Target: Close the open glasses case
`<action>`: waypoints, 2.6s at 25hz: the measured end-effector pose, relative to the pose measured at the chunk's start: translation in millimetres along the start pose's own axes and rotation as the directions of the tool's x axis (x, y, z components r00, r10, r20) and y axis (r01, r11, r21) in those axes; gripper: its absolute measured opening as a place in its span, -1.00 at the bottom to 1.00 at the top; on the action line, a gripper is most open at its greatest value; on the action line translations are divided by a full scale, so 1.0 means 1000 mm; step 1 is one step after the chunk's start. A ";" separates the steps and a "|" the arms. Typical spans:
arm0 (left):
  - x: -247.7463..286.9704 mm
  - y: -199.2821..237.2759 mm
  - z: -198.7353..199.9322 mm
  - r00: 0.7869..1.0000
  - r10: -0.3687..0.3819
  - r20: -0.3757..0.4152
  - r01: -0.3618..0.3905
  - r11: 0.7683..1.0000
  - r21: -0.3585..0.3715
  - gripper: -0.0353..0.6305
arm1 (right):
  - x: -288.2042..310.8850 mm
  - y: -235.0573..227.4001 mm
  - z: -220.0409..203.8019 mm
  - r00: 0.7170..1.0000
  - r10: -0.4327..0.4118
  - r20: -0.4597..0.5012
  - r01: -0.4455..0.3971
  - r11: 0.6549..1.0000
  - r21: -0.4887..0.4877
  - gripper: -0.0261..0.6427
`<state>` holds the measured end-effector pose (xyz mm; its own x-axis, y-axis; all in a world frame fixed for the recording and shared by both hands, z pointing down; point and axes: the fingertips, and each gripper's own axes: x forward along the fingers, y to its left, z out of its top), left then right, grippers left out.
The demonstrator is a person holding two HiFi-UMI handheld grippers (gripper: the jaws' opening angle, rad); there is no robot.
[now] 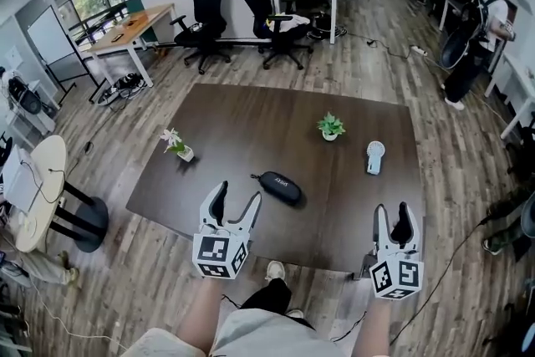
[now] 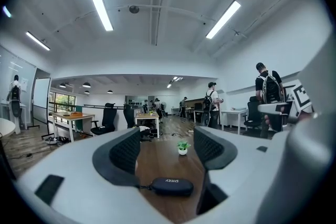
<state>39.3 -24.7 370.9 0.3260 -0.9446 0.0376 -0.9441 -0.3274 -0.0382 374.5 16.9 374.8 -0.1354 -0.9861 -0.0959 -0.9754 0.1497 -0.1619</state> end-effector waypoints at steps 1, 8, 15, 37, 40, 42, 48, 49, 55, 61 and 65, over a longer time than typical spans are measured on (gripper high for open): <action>0.004 0.007 0.000 1.000 0.006 0.005 -0.006 1.000 -0.004 0.07 | 0.008 0.004 0.001 1.000 0.009 0.001 -0.009 1.000 -0.012 -0.17; 0.048 0.058 0.008 0.998 0.039 0.047 -0.037 0.999 -0.038 0.07 | 0.079 0.018 0.015 0.999 0.029 0.017 -0.027 0.997 -0.079 -0.17; 0.098 0.123 0.025 0.994 0.065 0.088 -0.062 0.997 -0.038 0.07 | 0.160 0.043 0.027 0.998 0.042 0.039 -0.037 0.992 -0.125 -0.17; 0.186 0.201 0.013 0.994 0.028 0.103 -0.025 0.999 -0.024 0.06 | 0.274 0.087 0.003 0.998 0.065 0.025 -0.060 0.983 -0.176 -0.17; 0.191 0.194 0.007 0.996 0.014 0.090 -0.011 1.000 -0.026 0.06 | 0.277 0.087 0.000 0.997 0.070 0.019 -0.066 0.982 -0.177 -0.17; 0.194 0.191 0.006 0.996 0.004 0.084 -0.003 1.000 -0.018 0.06 | 0.278 0.085 -0.002 0.998 0.069 0.016 -0.065 0.983 -0.171 -0.17; 0.197 0.186 0.003 0.998 -0.005 0.068 0.005 1.000 -0.008 0.06 | 0.281 0.086 -0.012 0.997 0.081 -0.008 -0.081 0.984 -0.157 -0.17; 0.196 0.186 0.001 0.998 -0.005 0.063 0.005 1.000 -0.009 0.06 | 0.282 0.088 -0.017 0.996 0.090 -0.022 -0.093 0.984 -0.154 -0.17; 0.190 0.184 -0.022 1.000 -0.002 0.017 0.003 1.000 -0.025 0.06 | 0.289 0.121 -0.075 0.946 0.246 -0.212 -0.273 0.956 -0.111 -0.17; 0.181 0.168 -0.053 0.999 -0.034 -0.033 0.033 0.999 -0.036 0.06 | 0.277 0.179 -0.171 0.742 0.430 -0.514 -0.556 0.823 -0.115 -0.17; 0.174 0.156 -0.074 0.996 -0.050 -0.072 0.047 0.998 -0.046 0.06 | 0.266 0.189 -0.226 0.629 0.461 -0.626 -0.610 0.792 -0.030 -0.17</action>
<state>-55.0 -238.0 445.7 0.3689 -0.9228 0.1110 -0.9289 -0.3702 0.0097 114.6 -233.0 540.6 -0.6436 -0.5961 0.4801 -0.6948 0.7181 -0.0400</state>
